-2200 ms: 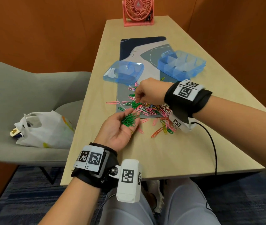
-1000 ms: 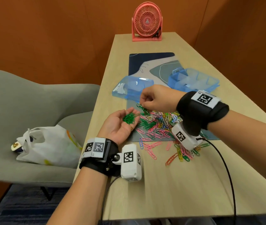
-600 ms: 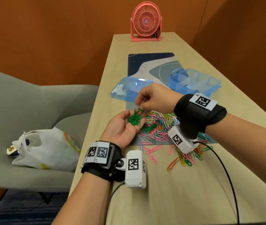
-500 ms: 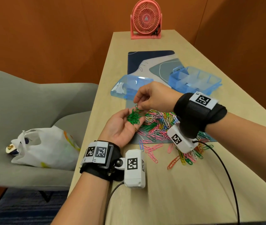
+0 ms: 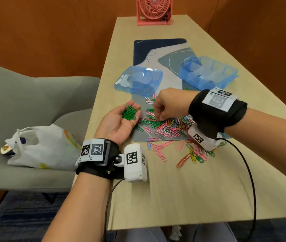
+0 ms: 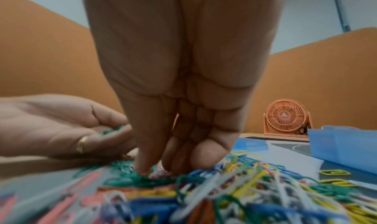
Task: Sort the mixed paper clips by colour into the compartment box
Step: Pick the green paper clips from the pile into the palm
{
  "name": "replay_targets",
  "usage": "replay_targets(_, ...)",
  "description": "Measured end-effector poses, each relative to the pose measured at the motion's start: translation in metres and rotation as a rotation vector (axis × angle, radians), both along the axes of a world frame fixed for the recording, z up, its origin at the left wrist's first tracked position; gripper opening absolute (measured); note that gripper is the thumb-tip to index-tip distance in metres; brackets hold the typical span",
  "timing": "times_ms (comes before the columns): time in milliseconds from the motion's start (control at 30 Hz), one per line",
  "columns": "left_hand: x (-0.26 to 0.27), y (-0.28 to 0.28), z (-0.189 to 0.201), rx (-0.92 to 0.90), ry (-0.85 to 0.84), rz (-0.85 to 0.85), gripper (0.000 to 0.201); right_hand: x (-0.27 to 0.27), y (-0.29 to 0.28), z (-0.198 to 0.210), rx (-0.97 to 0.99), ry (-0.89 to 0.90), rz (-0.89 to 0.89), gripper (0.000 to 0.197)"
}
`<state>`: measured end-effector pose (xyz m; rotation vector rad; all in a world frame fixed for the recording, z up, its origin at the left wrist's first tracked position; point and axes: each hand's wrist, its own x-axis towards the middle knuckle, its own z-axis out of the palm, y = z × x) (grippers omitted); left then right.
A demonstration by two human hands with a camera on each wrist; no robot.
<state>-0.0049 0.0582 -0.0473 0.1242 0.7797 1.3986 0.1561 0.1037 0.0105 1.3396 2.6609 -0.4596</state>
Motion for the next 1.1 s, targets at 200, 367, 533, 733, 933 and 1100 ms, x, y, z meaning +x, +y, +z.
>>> replay_targets(200, 0.001, 0.001, -0.002, 0.006, -0.024, 0.018, 0.028, 0.0, -0.004, -0.007, 0.027, -0.062, 0.018, 0.008)
replay_targets(367, 0.001, 0.0, -0.003, 0.036, -0.022, -0.005, 0.028, -0.001, -0.004, -0.006, 0.031, -0.109, 0.06, 0.022)
replay_targets(533, 0.003, 0.0, -0.002, 0.048, -0.004, -0.034, 0.028, 0.004, 0.0, 0.003, 0.012, -0.006, 0.029, 0.01)
replay_targets(733, 0.008, -0.001, -0.001, 0.033, 0.061, -0.108, 0.03, -0.001, 0.005, 0.015, -0.011, 0.12, 0.0, 0.007)
replay_targets(933, 0.013, -0.004, -0.001, 0.049, 0.056, -0.186, 0.029, -0.011, 0.008, 0.015, -0.027, 0.261, -0.026, 0.014)
replay_targets(1100, 0.013, -0.005, -0.001, 0.048, 0.022, -0.182, 0.033, -0.02, 0.006, 0.016, -0.055, 0.397, -0.051, 0.019)
